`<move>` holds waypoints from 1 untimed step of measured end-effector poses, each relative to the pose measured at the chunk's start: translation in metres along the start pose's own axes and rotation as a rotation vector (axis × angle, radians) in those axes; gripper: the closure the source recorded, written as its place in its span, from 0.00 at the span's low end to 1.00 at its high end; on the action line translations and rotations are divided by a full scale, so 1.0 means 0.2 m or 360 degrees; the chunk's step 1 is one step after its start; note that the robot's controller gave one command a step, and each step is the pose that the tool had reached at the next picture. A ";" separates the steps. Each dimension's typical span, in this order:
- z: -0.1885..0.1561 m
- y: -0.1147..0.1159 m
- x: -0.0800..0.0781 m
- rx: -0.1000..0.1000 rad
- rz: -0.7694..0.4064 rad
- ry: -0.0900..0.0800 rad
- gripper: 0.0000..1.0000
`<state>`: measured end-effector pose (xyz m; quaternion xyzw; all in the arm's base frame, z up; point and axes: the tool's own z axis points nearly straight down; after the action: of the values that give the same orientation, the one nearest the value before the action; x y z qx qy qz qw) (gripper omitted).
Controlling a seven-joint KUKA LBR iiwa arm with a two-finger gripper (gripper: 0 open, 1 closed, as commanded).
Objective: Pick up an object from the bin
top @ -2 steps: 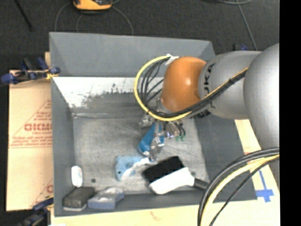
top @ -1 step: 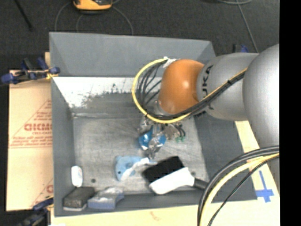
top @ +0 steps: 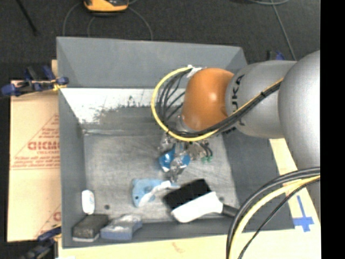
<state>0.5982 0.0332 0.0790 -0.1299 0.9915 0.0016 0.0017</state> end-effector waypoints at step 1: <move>-0.01 0.00 0.00 0.0002 0.0000 -0.0001 1.00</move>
Offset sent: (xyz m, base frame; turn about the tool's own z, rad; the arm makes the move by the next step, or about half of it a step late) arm 0.0001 0.0000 0.0623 0.0000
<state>0.5979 0.0328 0.0815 -0.1298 0.9915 0.0011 0.0022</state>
